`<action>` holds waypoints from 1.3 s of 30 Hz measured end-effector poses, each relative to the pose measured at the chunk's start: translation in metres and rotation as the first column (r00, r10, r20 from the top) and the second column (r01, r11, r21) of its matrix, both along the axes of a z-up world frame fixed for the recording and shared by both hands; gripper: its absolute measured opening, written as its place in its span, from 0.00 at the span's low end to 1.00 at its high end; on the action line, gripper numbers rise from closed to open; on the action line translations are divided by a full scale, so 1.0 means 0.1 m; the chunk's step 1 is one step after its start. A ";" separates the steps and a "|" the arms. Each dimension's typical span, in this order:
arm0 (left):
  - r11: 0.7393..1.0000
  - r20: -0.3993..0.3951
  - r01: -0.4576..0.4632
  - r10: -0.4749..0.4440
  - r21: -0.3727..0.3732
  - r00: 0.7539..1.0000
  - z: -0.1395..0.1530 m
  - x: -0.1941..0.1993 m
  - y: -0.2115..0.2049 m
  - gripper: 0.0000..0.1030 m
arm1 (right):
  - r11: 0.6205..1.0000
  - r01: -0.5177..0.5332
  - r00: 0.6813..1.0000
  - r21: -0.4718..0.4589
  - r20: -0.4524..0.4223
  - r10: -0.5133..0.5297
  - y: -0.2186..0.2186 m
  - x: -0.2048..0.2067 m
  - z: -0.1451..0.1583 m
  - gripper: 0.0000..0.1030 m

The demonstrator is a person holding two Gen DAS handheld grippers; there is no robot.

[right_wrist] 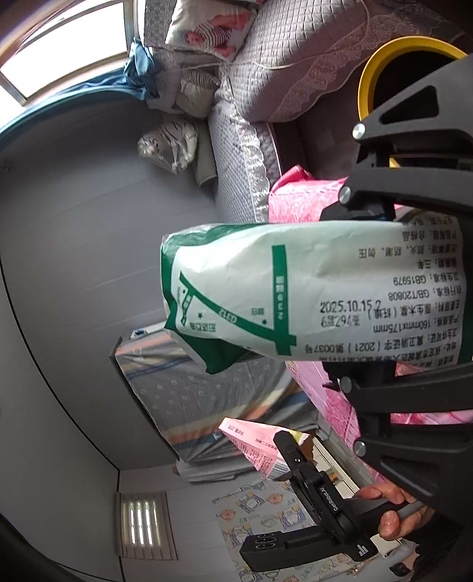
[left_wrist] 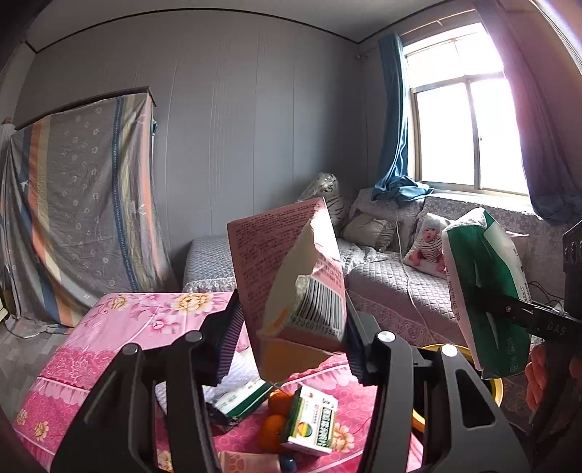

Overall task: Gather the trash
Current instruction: 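Carry the pink box with the left tool over the bin while the right tool carries the bag, then open the left tool to drop the pink box while the right tool drops the bag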

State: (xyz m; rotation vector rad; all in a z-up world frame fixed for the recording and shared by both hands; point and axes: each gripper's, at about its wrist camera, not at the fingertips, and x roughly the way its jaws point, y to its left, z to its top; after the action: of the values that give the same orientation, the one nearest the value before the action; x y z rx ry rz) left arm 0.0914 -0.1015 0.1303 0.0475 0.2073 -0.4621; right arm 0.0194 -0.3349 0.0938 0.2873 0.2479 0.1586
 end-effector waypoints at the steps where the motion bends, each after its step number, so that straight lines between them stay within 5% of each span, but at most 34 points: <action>1: 1.000 0.002 0.019 -0.019 0.001 1.000 0.00 0.01 -0.10 0.46 | 1.000 0.030 1.000 0.002 0.003 -0.030 -0.07 -0.03 -0.02 0.44; 15: 0.961 -0.079 0.272 -0.267 0.056 0.960 -0.39 0.13 -1.42 0.47 | 0.941 0.335 0.938 0.040 -0.113 -0.329 -1.03 -0.19 -0.75 0.44; 28: 0.918 -0.221 0.384 -0.357 0.096 0.908 -0.97 0.20 -2.28 0.47 | 0.888 0.449 0.872 0.103 -0.269 -0.410 -1.50 -0.22 -1.33 0.44; 39: 0.907 -0.373 0.402 -0.333 0.124 0.866 -1.41 0.49 -2.59 0.48 | 0.864 0.479 0.832 0.156 -0.395 -0.390 -1.69 -0.08 -1.62 0.44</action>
State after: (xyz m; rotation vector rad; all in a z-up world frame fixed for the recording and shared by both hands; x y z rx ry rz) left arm 0.1408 -0.3604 -0.0110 0.2058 0.5976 -0.8350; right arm 0.0115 -0.5035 -0.0681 0.6200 0.5129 -0.3293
